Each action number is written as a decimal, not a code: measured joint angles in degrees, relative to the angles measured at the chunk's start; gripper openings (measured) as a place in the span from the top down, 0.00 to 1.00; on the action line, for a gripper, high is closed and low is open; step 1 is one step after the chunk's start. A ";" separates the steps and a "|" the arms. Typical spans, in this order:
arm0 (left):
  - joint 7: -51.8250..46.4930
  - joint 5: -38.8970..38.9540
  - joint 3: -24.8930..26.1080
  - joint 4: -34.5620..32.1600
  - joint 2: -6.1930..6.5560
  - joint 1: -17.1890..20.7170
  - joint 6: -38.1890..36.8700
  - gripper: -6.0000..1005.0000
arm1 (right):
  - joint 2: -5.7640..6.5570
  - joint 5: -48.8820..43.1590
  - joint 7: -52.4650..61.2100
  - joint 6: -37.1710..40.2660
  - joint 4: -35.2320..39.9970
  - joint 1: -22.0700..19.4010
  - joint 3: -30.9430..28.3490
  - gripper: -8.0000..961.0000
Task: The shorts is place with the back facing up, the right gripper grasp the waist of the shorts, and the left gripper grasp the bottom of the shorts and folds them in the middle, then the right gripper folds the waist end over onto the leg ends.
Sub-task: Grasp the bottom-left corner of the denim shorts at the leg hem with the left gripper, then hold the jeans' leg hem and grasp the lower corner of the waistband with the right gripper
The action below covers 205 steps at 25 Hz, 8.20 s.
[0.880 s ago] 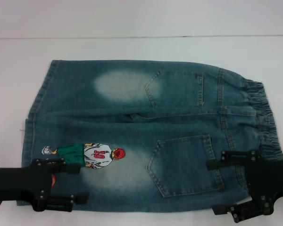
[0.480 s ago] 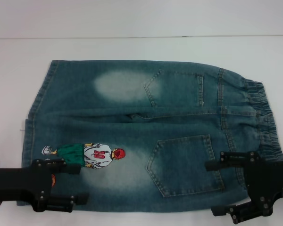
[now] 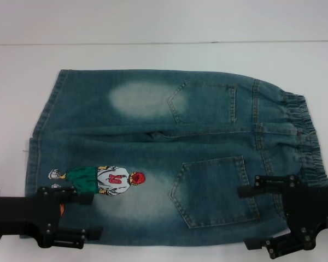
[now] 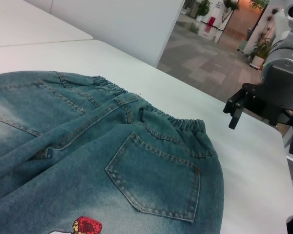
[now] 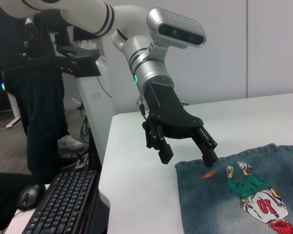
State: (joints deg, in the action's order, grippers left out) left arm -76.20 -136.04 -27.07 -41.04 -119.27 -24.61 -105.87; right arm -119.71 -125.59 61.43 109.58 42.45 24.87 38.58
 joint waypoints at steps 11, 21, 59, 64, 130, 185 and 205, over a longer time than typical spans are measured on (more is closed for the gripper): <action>-4.99 0.62 0.46 -2.62 -0.26 -0.09 -0.73 0.13 | 0.00 0.08 -0.66 -0.20 0.00 -0.55 0.00 0.04; -17.85 0.44 0.20 -11.13 -0.55 -0.76 -4.51 0.13 | 0.00 0.05 -2.95 -1.64 -0.19 -0.70 -0.01 0.04; -51.31 -25.93 -6.98 -16.96 1.15 -6.34 1.36 0.13 | 0.18 0.00 -4.37 -4.60 -0.17 -0.61 0.00 0.04; -51.60 -25.94 -8.10 -17.03 0.66 -6.82 1.37 0.13 | 0.17 0.00 -4.23 -4.26 -0.17 -0.53 0.00 0.04; -53.59 -25.42 -10.45 -14.55 -0.75 -10.85 5.24 0.93 | 3.18 -20.42 39.92 2.49 30.55 -0.32 -2.21 0.05; -53.96 -25.94 -11.56 -14.50 -0.79 -11.96 5.32 0.93 | 1.32 -33.96 41.71 -6.85 20.22 6.78 1.71 0.10; -53.79 -25.94 -11.60 -14.50 -0.79 -11.64 5.65 0.93 | 0.37 -31.14 36.57 -7.36 18.09 5.85 1.82 0.20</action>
State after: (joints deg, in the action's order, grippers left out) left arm -129.99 -161.98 -38.67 -55.54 -120.06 -36.25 -100.22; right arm -119.33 -156.74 98.00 102.23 60.54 30.72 40.41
